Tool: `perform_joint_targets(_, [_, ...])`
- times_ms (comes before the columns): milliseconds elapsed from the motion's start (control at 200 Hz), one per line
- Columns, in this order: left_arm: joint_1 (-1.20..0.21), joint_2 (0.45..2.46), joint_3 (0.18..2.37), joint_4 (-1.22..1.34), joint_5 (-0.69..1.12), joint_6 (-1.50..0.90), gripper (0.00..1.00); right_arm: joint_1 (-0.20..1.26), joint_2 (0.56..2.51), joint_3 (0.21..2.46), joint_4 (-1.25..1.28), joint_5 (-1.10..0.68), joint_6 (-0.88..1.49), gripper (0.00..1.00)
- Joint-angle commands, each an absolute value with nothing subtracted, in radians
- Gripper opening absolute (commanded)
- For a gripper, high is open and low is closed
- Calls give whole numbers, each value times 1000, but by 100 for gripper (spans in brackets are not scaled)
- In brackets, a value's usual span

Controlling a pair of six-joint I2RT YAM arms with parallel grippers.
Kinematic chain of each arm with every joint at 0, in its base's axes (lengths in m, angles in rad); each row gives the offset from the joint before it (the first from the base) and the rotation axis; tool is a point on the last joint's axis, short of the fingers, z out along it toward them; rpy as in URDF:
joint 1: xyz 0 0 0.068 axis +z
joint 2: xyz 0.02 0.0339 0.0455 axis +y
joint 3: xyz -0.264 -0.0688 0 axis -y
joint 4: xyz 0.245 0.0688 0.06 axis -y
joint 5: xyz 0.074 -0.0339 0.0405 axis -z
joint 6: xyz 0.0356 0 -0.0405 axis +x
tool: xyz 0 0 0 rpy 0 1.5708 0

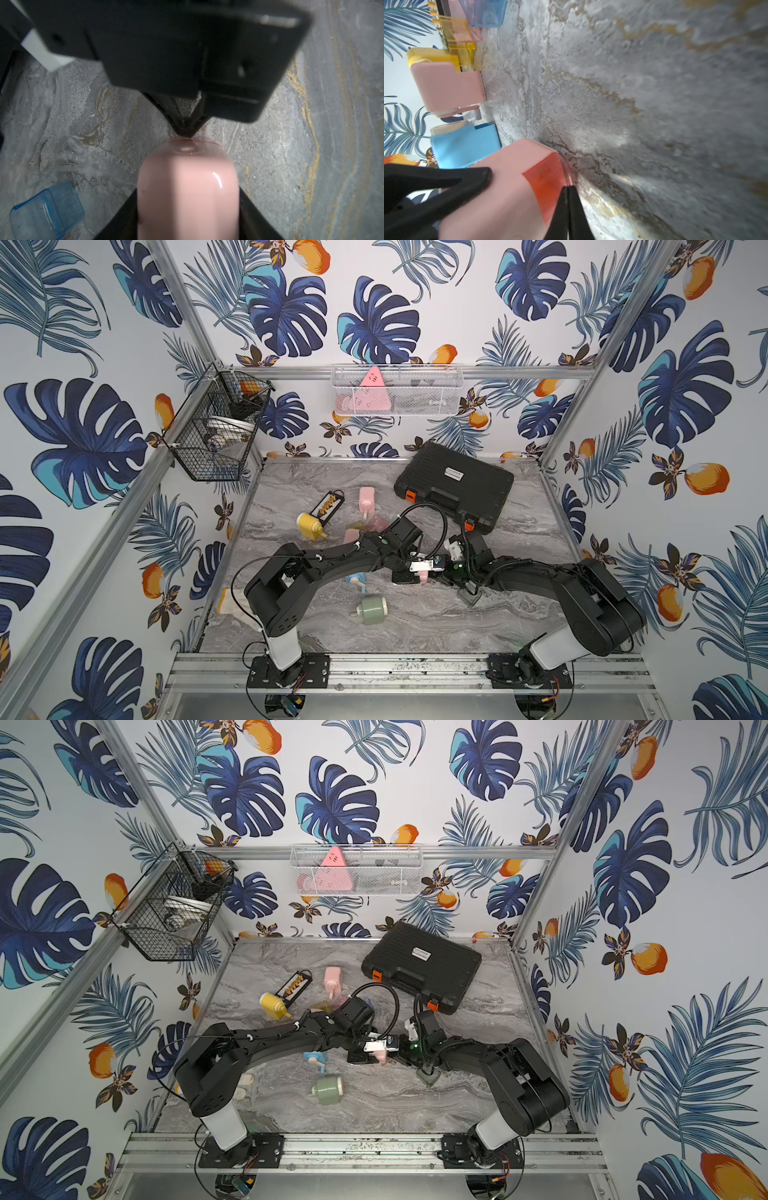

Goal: Put the tray back into the pencil sharpener
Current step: Close the container of the pencil sharpener, then place the pencil sharpener at the center of the board.

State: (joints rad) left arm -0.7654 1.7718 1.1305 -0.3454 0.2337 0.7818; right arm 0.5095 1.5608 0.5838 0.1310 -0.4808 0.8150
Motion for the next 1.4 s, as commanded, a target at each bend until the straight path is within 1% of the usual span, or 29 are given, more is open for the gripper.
perform_joint_targets(0, [-765, 1788, 1119, -400, 198, 786, 41, 511, 1574, 590, 205, -522, 838, 6])
perform_joint_targets(160, [-765, 1787, 1119, -401, 196, 784, 41, 511, 1585, 589, 225, -535, 849, 6])
perform_joint_targets(255, [-765, 1783, 1118, -396, 192, 782, 41, 510, 1556, 583, 197, -496, 853, 8])
perform_joint_targets(325, [-765, 1778, 1114, -391, 186, 776, 41, 510, 1501, 572, 143, -413, 857, 11])
perform_joint_targets(435, [-765, 1756, 1107, -361, 173, 754, 37, 509, 1367, 542, 21, -246, 868, 12])
perform_joint_targets(520, [-765, 1738, 1117, -358, 166, 712, 32, 499, 1259, 514, -51, -161, 877, 12])
perform_joint_targets(716, [-765, 1707, 1206, -411, 111, 559, 15, 494, 1053, 486, -154, -56, 884, 12])
perform_joint_targets(886, [-749, 1657, 1264, -387, 40, 391, 8, 494, 967, 488, -192, -20, 876, 13])
perform_joint_targets(1056, [-691, 1680, 1384, -433, 16, 225, 0, 493, 961, 484, -196, -14, 874, 13])
perform_joint_targets(1266, [-652, 1765, 1514, -486, -61, 100, 0, 493, 934, 476, -198, -13, 875, 14])
perform_joint_targets(1396, [-606, 1860, 1652, -600, -80, -11, 0, 494, 915, 477, -213, -5, 866, 14])
